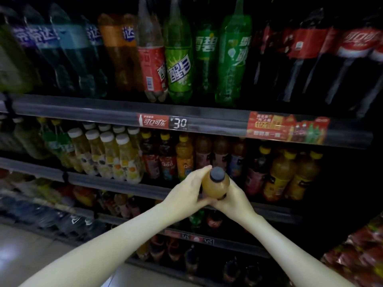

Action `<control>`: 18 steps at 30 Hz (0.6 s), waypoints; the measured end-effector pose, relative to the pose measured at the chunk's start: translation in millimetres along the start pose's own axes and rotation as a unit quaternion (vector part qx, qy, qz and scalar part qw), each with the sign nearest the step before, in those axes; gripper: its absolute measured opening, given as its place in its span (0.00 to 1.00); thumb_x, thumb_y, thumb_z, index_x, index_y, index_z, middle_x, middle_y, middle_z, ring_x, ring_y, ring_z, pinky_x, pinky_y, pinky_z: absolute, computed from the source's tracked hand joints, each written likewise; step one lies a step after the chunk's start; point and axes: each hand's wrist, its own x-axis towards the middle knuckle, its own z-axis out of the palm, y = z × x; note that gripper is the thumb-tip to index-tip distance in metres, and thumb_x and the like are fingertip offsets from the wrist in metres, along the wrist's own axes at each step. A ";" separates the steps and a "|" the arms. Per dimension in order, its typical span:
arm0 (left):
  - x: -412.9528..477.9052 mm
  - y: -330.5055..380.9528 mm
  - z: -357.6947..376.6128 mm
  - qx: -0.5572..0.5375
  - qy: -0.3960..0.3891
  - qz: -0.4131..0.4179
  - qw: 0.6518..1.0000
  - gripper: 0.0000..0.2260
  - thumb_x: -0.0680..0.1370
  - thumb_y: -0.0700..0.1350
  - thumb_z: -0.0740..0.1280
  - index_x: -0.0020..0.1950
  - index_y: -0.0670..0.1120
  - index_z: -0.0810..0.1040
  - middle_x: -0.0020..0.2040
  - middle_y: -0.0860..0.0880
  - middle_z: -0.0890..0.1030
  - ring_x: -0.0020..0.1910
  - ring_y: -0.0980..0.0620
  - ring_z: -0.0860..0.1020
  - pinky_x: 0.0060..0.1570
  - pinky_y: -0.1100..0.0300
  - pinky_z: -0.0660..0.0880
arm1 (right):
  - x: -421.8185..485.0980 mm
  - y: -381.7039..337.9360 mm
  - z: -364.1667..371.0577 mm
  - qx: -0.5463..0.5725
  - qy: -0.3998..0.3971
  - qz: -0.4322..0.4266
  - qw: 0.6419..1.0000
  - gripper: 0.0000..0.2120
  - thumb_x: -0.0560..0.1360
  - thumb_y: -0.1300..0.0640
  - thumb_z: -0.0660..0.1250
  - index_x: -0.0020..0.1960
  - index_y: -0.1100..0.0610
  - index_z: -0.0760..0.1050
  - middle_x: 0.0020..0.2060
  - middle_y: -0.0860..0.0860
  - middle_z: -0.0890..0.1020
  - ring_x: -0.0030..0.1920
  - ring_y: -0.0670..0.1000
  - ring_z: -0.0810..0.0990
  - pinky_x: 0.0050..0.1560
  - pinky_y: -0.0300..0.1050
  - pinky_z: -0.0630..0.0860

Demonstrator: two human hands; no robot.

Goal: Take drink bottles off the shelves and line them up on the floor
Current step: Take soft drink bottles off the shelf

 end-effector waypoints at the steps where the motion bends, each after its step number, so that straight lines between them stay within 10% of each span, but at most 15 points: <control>1: 4.1 -13.2 -2.5 0.034 0.002 -0.020 0.999 0.36 0.77 0.55 0.67 0.77 0.54 0.49 0.76 0.49 0.60 0.73 0.52 0.62 0.65 0.61 0.66 | 6.6 5.4 9.8 0.021 0.012 0.031 0.999 0.28 0.67 0.52 0.77 0.63 0.43 0.68 0.57 0.39 0.75 0.58 0.40 0.74 0.54 0.30 0.70; 12: 36.5 -109.2 -15.7 0.210 0.021 -0.094 0.973 0.33 0.77 0.45 0.64 0.78 0.52 0.51 0.76 0.42 0.52 0.70 0.39 0.61 0.62 0.48 0.71 | 73.3 13.4 58.2 0.086 0.136 0.201 0.966 0.10 0.66 0.58 0.77 0.40 0.54 0.76 0.38 0.50 0.81 0.40 0.49 0.80 0.39 0.38 0.73; 18: 46.5 -107.6 -4.6 0.188 0.024 -0.094 0.977 0.35 0.75 0.43 0.64 0.78 0.51 0.50 0.76 0.39 0.50 0.69 0.34 0.62 0.58 0.48 0.72 | 94.2 19.3 82.6 0.027 0.096 0.205 0.974 0.28 0.64 0.52 0.79 0.59 0.60 0.73 0.52 0.52 0.81 0.53 0.53 0.80 0.45 0.41 0.72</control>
